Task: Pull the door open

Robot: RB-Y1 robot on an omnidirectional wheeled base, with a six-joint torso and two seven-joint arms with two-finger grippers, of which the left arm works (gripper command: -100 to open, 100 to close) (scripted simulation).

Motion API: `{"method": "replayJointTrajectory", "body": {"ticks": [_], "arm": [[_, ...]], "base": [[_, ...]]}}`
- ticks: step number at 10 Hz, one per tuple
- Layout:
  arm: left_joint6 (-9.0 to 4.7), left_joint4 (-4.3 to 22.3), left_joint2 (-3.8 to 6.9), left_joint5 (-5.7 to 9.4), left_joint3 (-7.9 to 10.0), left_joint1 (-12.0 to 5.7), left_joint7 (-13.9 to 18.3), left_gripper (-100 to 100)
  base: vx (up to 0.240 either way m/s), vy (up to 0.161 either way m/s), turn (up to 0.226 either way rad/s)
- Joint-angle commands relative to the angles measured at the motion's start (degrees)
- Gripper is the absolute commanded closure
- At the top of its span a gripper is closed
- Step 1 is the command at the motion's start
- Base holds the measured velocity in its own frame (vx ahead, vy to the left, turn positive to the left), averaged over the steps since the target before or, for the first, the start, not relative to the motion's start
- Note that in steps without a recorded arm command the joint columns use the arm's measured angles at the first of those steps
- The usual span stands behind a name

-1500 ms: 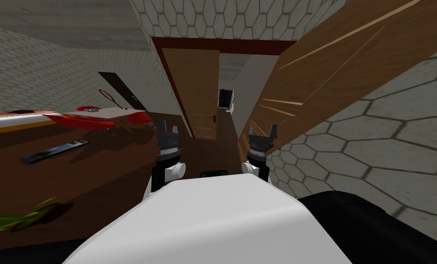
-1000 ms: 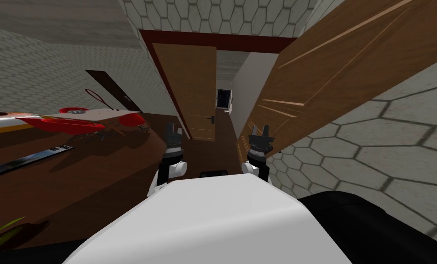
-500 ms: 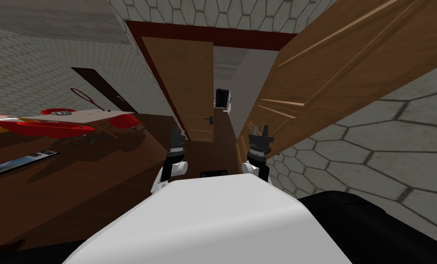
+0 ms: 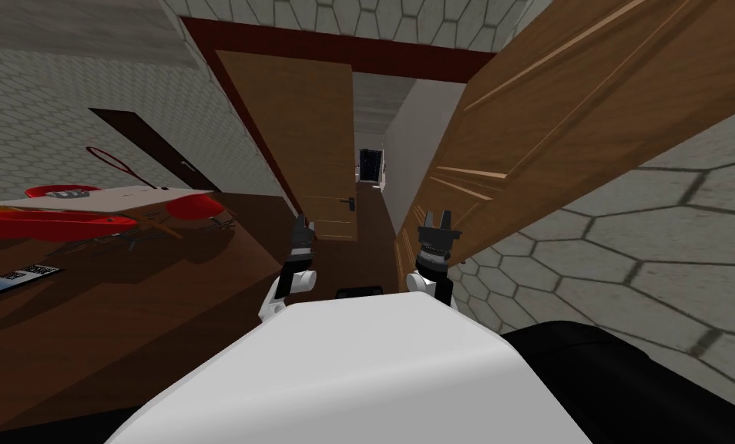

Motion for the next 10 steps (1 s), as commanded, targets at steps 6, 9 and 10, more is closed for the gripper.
{"method": "replayJointTrajectory", "body": {"ticks": [6, 9, 10], "arm": [[0.1, 9.58, 3.26, 1.36, 1.09, -3.95, 2.75, -100], [0.08, 12.62, 4.23, 1.77, 1.4, -5.17, 3.59, -100], [0.07, 14.17, 4.71, 1.98, 1.55, -5.79, 4.02, -100]], "base": [[0.101, -0.022, -0.066], [0.096, -0.007, -0.059], [0.062, -0.014, -0.034]]}}
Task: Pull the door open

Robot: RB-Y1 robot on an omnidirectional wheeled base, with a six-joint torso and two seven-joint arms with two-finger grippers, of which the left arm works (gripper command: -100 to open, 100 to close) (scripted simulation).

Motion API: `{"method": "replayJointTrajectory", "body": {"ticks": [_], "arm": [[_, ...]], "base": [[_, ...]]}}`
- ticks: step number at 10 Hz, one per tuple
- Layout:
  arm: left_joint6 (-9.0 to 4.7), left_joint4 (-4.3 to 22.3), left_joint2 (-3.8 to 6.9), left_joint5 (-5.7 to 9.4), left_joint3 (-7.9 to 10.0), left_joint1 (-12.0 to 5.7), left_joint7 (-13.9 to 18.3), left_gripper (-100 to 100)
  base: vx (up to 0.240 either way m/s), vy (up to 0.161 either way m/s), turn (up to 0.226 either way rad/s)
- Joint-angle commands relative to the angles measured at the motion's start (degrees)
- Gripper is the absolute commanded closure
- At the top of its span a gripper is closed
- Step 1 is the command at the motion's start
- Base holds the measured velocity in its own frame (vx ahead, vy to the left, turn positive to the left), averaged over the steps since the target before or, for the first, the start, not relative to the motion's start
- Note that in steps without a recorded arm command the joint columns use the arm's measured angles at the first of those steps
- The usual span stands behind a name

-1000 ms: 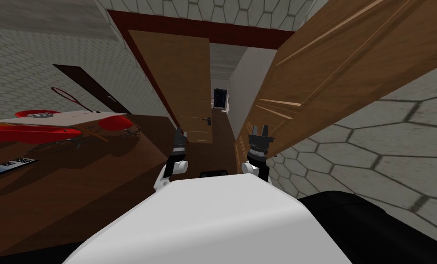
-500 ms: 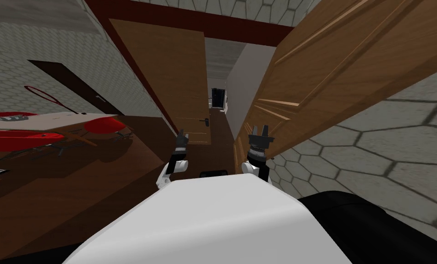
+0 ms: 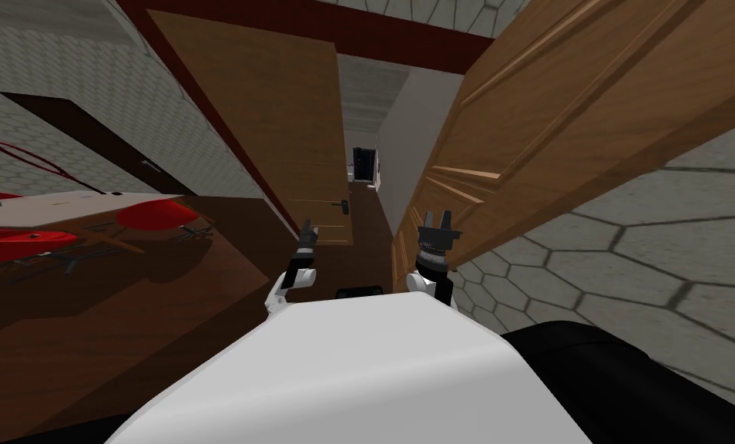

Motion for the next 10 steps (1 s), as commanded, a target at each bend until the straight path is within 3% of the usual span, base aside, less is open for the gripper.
{"method": "replayJointTrajectory", "body": {"ticks": [1, 10], "arm": [[-0.21, 2.8, 0.82, 0.36, 0.31, -1.15, 0.76, -100], [-0.29, 16.67, 4.99, 2.23, 1.71, -6.72, 4.59, -100]], "base": [[0.082, -0.018, -0.083], [0.101, -0.015, -0.073]]}}
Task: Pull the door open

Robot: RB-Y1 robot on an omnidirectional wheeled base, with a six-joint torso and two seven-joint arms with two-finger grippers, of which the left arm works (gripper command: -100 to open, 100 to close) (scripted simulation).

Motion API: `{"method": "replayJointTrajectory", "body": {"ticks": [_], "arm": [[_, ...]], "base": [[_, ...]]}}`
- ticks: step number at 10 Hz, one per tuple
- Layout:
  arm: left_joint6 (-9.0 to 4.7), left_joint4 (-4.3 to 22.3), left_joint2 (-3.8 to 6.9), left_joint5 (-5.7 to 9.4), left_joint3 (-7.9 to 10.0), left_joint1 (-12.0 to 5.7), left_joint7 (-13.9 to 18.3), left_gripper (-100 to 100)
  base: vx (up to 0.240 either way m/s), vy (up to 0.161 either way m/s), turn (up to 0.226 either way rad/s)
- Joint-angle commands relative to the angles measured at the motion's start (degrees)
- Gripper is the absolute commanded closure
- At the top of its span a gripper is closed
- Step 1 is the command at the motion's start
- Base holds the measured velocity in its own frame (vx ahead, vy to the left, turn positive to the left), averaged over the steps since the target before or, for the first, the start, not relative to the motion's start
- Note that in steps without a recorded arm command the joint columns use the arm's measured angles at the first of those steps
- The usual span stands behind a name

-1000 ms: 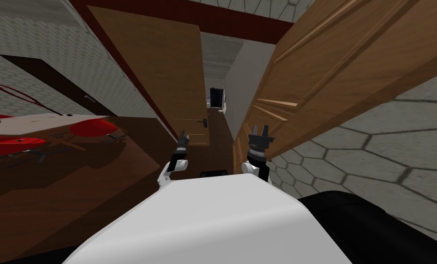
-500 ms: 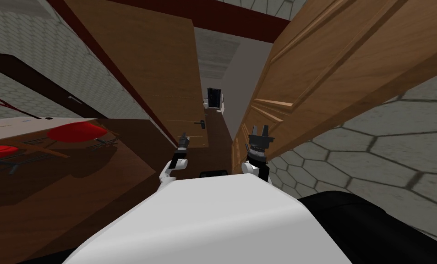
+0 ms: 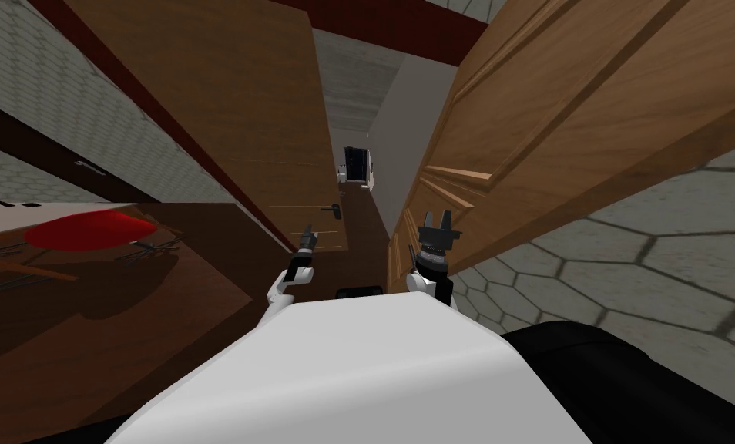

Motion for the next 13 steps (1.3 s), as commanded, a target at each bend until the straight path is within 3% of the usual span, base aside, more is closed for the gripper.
{"method": "replayJointTrajectory", "body": {"ticks": [1, 13], "arm": [[0.04, 2.59, 0.64, 0.31, 0.25, -1.1, 0.67, -100], [-0.05, 16.96, 4.76, 2.24, 1.7, -6.88, 4.64, -100]], "base": [[0.092, -0.009, -0.065], [0.096, -0.001, -0.056]]}}
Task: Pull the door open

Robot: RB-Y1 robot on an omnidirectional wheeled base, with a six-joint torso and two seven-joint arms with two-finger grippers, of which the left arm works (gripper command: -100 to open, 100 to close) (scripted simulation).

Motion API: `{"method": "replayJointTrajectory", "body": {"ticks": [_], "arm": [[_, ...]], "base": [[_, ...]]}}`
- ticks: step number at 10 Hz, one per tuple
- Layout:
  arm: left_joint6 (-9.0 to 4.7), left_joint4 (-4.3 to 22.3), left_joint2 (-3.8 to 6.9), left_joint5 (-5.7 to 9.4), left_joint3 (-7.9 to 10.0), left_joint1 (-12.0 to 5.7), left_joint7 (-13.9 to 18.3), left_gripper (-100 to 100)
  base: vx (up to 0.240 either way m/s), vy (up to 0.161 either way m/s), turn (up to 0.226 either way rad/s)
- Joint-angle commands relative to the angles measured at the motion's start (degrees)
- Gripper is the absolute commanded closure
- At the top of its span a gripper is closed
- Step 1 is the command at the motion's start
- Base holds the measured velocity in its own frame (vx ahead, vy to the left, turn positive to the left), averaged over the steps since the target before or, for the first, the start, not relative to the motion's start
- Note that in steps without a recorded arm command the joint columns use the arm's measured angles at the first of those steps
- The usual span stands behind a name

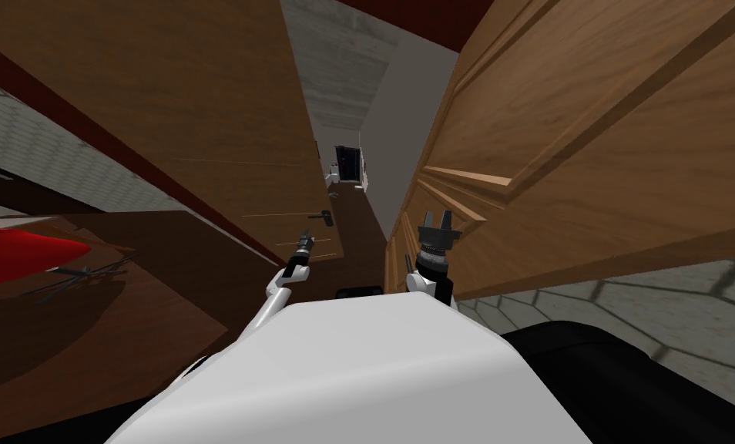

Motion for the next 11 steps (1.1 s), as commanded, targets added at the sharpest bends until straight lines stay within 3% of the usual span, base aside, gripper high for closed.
{"method": "replayJointTrajectory", "body": {"ticks": [1, 8, 11], "arm": [[0.02, 2.55, 1.06, 0.47, 0.29, -0.85, 1.03, -100], [-0.03, 9.59, 3.01, 1.41, 1.0, -3.68, 2.97, -100], [0.11, 8.82, 2.98, 1.27, 1.21, -3.41, 2.88, -100]], "base": [[0.13, 0.001, -0.109], [0.11, 0.011, -0.046], [-0.071, 0.107, -0.028]]}}
